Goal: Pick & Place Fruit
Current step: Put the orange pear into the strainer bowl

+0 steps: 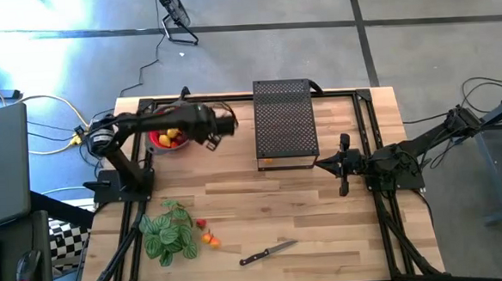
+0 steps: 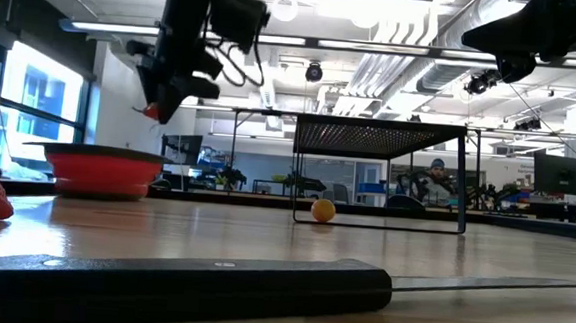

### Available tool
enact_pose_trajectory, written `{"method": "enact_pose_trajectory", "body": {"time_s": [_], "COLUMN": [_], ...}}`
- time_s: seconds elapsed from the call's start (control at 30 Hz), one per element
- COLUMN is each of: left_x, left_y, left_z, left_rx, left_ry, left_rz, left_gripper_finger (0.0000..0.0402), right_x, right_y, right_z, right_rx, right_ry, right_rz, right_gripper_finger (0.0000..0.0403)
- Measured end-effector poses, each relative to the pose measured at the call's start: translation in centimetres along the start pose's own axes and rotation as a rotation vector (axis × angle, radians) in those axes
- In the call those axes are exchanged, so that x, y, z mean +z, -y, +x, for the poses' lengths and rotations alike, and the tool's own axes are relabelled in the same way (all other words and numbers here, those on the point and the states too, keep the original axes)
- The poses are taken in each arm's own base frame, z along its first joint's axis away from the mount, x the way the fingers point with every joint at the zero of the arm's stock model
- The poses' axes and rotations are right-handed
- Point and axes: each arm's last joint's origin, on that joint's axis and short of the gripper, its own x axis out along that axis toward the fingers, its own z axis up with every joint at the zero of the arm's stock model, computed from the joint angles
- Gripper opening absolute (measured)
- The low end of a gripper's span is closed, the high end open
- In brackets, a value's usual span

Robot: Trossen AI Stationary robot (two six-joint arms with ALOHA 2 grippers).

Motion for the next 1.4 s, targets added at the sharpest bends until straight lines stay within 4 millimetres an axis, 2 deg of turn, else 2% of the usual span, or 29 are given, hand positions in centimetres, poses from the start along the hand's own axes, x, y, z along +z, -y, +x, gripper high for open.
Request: {"method": "enact_pose_trajectory", "body": {"time_s": [0.33,0.5,0.7,1.4], "left_x": [3.7,4.9,5.6,5.7], "left_y": [-5.4,-7.1,-7.4,-7.3], "left_z": [4.1,5.4,5.9,5.8], "left_rx": [0.08,0.091,0.06,0.045], "left_ry": [-0.109,-0.101,-0.072,-0.067], "left_rz": [-0.155,-0.238,-0.249,-0.236], "left_gripper_finger": [0.0131,0.0132,0.0132,0.0133], "right_x": [0.0,0.0,0.0,0.0], "right_y": [0.0,0.0,0.0,0.0], "right_z": [0.0,0.0,0.0,0.0], "right_rx": [0.0,0.0,0.0,0.0], "right_ry": [0.0,0.0,0.0,0.0], "right_rz": [0.0,0.0,0.0,0.0], "right_gripper_finger": [0.0003,0.0003,0.0003,0.0003]}}
